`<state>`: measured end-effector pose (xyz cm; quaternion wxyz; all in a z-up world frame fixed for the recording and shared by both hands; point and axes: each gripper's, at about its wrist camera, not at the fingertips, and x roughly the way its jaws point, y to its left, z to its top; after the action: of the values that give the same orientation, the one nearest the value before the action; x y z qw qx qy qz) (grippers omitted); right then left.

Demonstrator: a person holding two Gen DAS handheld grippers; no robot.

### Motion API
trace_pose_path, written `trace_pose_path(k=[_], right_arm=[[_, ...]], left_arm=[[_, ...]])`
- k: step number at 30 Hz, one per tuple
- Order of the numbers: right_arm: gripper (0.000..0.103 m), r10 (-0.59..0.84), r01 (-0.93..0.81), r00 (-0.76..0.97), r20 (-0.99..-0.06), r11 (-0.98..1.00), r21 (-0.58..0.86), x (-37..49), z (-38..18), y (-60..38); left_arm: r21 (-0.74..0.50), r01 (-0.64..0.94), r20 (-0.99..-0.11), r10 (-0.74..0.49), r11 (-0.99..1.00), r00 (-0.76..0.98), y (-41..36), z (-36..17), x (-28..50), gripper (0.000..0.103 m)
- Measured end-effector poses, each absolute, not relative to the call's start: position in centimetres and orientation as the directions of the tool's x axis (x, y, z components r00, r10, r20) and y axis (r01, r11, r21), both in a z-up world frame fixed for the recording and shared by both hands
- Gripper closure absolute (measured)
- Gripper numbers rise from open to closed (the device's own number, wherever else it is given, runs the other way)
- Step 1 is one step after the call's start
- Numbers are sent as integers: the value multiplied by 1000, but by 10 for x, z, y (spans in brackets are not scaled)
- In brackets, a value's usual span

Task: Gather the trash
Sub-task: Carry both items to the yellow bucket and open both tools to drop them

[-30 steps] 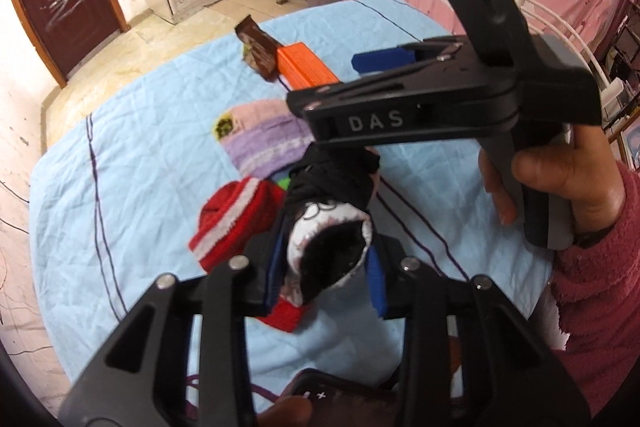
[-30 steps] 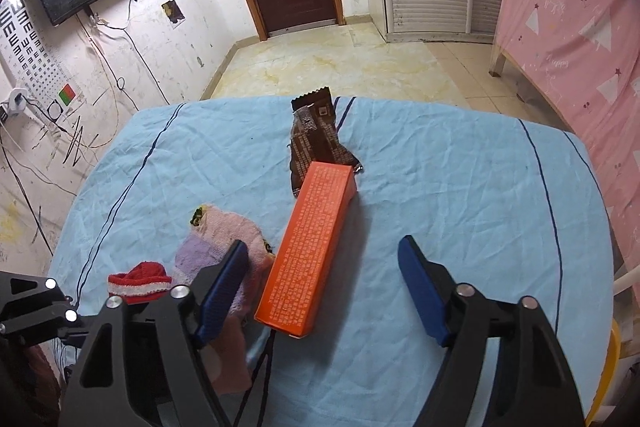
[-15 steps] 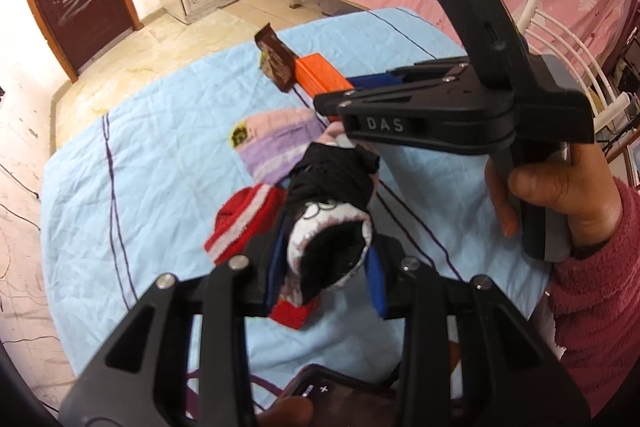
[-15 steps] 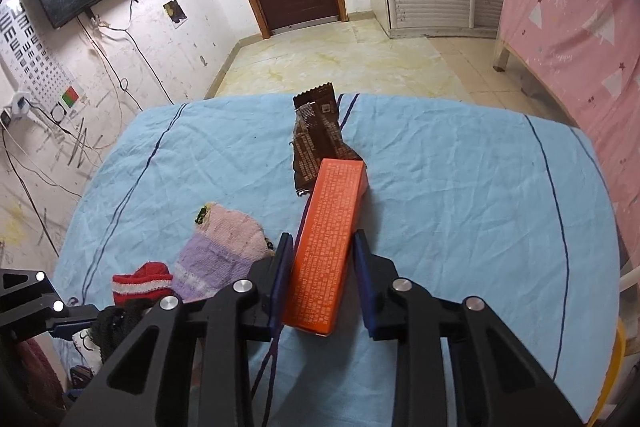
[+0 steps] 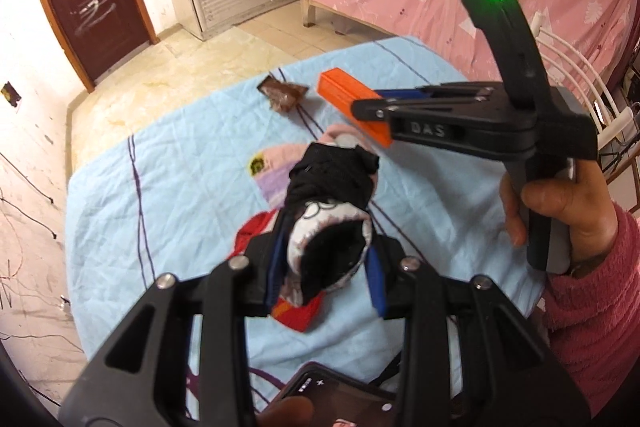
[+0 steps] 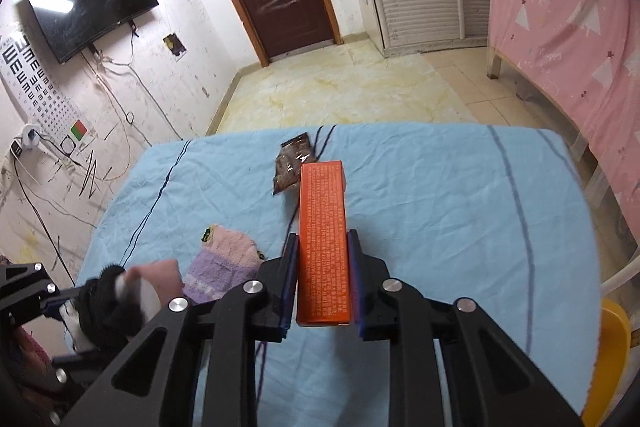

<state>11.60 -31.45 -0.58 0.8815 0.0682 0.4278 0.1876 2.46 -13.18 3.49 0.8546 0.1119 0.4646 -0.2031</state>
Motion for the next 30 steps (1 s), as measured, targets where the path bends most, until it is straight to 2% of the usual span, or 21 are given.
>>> trace_pose_path(k=[12, 30], right_arm=[[87, 342, -189, 658, -671, 938, 292, 85, 17, -380], [87, 246, -20, 747, -618, 937, 348, 32, 16, -497]], left_arm=[[42, 482, -803, -258, 875, 538, -178, 58, 18, 70], [102, 586, -809, -276, 804, 519, -265, 62, 11, 70]])
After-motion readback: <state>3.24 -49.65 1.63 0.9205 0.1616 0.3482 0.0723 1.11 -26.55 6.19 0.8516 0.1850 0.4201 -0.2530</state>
